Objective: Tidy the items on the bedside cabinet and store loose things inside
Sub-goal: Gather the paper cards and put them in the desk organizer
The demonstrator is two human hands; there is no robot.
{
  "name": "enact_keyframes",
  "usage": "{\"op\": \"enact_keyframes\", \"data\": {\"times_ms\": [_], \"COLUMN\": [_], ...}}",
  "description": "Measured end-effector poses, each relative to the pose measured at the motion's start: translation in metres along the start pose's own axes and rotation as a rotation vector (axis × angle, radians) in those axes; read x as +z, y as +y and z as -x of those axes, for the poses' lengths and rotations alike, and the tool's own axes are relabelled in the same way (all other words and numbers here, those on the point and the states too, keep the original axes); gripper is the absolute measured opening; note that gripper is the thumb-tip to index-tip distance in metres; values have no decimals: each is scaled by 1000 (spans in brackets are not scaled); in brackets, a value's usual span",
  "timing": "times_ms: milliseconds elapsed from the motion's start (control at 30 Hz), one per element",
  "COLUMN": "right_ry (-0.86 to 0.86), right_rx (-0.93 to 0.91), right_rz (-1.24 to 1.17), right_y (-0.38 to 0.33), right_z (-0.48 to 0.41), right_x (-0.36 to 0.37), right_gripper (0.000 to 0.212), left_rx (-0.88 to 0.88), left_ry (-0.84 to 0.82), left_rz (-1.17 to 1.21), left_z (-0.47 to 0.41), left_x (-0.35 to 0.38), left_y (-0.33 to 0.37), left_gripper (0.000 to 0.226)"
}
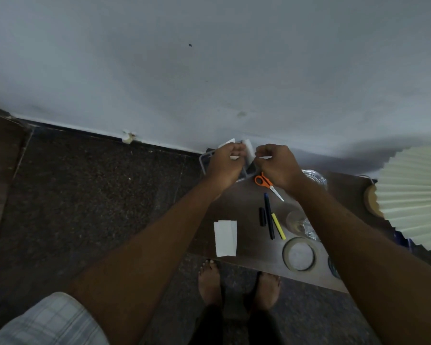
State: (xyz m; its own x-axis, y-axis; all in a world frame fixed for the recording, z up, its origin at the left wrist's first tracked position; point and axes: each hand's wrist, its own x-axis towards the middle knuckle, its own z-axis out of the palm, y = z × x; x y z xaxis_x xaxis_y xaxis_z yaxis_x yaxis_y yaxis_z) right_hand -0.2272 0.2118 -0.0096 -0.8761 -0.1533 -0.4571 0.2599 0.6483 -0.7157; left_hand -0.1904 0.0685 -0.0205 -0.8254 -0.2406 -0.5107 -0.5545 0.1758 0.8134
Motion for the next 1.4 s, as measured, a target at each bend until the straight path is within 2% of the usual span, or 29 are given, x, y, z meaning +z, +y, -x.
{"op": "enact_keyframes", "data": {"times_ms": [233,467,633,767,967,1067,1200,1333,1400], "right_ry": [17,52,64,75,21,-16,-65,-50,-37], "right_rx": [-1,-21,-59,7,54,109,142,142,142], "right_rz": [-28,-166,-238,-322,-171,-6,111,124,113], "right_y": [2,10,24,36,62,78,95,101,101], "right_z": [13,40,65,84,110,120,132,138,138], "right_x": [-3,-3,10,26,65,88,110,122,127], "right_gripper": [33,26,12,16,23,9,9,8,16], "left_rx": [6,26,-37,-115,-328,-387,-417,-413,-408], "left_ry": [-5,39,32,64,124,105,70,49,43], "left_rz": [49,73,61,4,-129,-121,-97,-81,-79], "left_z": [18,47,81,101,123,129,128,125,125], "left_x": [-6,-23,-33,-29,-19,-17,-12,-11,-10], "left_y": [-1,-2,-32,-73,-127,-141,-148,-150,-150], "left_gripper": [26,24,23,29,20,19,26,33,34]}}
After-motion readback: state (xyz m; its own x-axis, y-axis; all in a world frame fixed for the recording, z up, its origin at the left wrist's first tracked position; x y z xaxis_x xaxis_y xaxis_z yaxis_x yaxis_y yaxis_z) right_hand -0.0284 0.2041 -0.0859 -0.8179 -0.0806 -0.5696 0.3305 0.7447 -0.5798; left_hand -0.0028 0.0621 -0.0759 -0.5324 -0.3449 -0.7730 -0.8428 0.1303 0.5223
